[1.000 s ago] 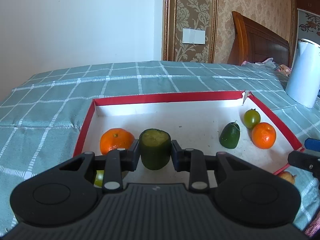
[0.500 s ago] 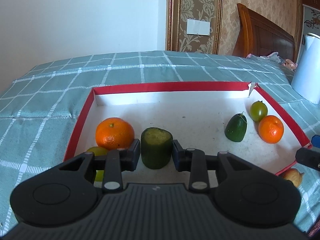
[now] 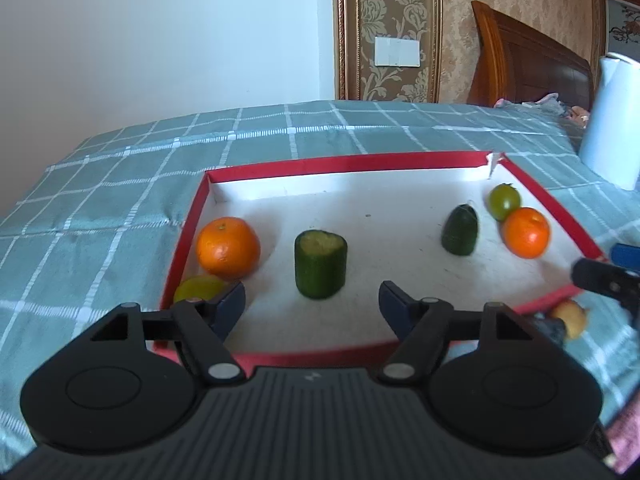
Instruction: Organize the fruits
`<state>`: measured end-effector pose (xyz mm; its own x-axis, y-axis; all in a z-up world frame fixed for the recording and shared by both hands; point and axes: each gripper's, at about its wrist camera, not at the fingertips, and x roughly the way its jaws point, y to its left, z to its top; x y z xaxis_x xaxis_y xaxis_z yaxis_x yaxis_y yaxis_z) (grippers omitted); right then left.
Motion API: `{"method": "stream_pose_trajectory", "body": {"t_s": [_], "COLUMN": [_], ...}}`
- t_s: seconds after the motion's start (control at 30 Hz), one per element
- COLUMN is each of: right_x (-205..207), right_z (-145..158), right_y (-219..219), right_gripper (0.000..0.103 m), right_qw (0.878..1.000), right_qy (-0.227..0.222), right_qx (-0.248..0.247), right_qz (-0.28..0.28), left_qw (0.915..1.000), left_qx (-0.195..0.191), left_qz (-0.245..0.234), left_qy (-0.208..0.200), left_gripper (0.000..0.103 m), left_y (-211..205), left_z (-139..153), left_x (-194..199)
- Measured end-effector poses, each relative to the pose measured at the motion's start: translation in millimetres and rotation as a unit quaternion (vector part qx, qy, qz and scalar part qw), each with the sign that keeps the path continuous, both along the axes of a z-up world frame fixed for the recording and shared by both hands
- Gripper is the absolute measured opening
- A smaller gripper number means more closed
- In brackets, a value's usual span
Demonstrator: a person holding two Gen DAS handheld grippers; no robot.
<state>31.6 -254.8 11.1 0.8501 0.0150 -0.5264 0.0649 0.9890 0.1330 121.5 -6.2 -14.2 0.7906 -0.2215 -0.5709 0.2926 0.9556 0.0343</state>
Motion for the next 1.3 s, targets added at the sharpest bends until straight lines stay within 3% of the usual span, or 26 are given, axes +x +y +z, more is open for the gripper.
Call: {"method": "stream_pose_trajectory", "body": {"t_s": [0.1,0.13,0.17,0.23,0.33,0.43,0.63,0.73,0.93,1.1,1.3], "right_x": [-2,-3,-5,-9,-18,-33,-76,-87,-76,-68,-55], "right_z": [1,2,3,5,6,5,2,4,3,-1,-9], "right_y": [-2,-2,-3,-6,-12,-13,6,16,43,54,61], "right_gripper": [0.088,0.088,0.088,0.088,0.088,0.088,0.088,0.088,0.088,0.088,0.088], "right_qw": [1.0,1.0,1.0,1.0,0.999,0.999,0.997,0.993,0.988,0.982,0.976], "right_qy": [-0.005,-0.009,-0.013,-0.021,-0.02,-0.018,-0.007,-0.004,0.016,0.02,0.04], "right_qx": [0.006,0.007,0.008,0.011,0.032,0.039,0.009,0.027,0.006,-0.013,-0.002], "right_qz": [-0.002,-0.002,-0.003,-0.007,-0.005,0.003,0.071,0.112,0.155,0.189,0.213], "left_qw": [0.9995,0.9993,0.9991,0.9972,0.9957,0.9951,0.9943,0.992,0.9896,0.9896,0.9901], "left_qx": [-0.03,-0.036,-0.036,-0.025,0.015,0.013,-0.032,-0.061,-0.088,-0.09,-0.085], "left_qz": [0.007,0.01,0.018,0.049,0.061,0.076,0.102,0.109,0.112,0.111,0.11], "left_qy": [-0.006,-0.009,-0.015,-0.05,-0.068,-0.063,0.0,0.019,0.019,0.017,0.017], "left_gripper": [0.075,0.079,0.091,0.101,0.101,0.101,0.101,0.101,0.103,0.103,0.103], "left_y": [12,15,17,22,26,36,60,72,82,81,78], "left_z": [10,12,14,14,6,-3,-16,-19,-20,-19,-19], "left_x": [-20,-29,-38,-58,-74,-79,-62,-58,-61,-61,-61]}}
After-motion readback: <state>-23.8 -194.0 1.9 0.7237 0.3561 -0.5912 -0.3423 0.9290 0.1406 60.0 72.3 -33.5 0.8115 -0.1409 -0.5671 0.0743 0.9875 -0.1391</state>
